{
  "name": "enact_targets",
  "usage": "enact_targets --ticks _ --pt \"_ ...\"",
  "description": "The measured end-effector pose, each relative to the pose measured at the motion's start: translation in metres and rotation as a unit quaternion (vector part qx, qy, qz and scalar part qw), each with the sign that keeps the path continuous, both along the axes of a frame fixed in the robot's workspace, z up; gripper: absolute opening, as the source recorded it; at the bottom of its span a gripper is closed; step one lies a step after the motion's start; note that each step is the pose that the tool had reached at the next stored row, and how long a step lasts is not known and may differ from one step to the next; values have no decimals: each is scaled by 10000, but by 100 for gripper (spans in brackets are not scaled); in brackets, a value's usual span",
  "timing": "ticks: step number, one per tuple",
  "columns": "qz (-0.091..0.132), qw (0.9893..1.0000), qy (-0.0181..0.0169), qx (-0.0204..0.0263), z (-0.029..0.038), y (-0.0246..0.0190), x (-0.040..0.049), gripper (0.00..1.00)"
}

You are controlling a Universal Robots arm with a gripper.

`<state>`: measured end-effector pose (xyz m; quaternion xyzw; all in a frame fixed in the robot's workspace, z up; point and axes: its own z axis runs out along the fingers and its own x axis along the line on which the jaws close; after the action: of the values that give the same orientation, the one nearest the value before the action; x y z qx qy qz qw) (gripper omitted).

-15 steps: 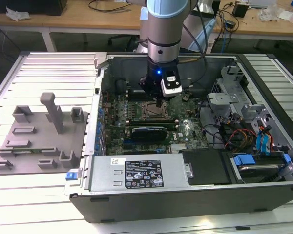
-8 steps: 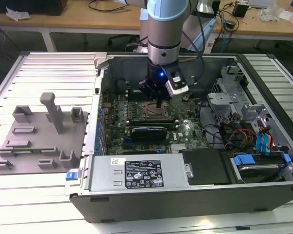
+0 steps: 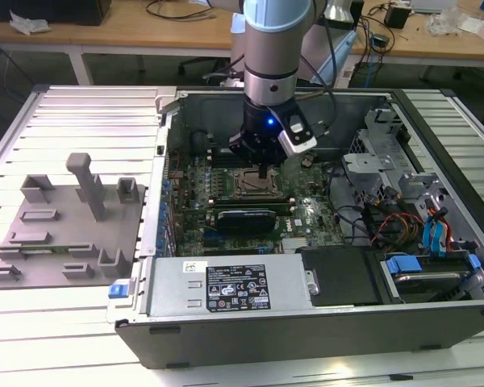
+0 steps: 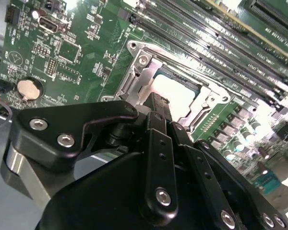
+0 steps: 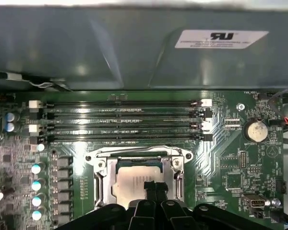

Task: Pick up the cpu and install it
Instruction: 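Install the first cpu locking lever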

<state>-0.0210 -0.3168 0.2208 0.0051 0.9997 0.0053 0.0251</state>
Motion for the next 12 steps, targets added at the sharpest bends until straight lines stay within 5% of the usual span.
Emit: enact_targets --ticks 6,12 --pt "66 10000 0 -1 119 -1 0 11" --pt "144 9999 -1 -27 122 -59 -24 11"
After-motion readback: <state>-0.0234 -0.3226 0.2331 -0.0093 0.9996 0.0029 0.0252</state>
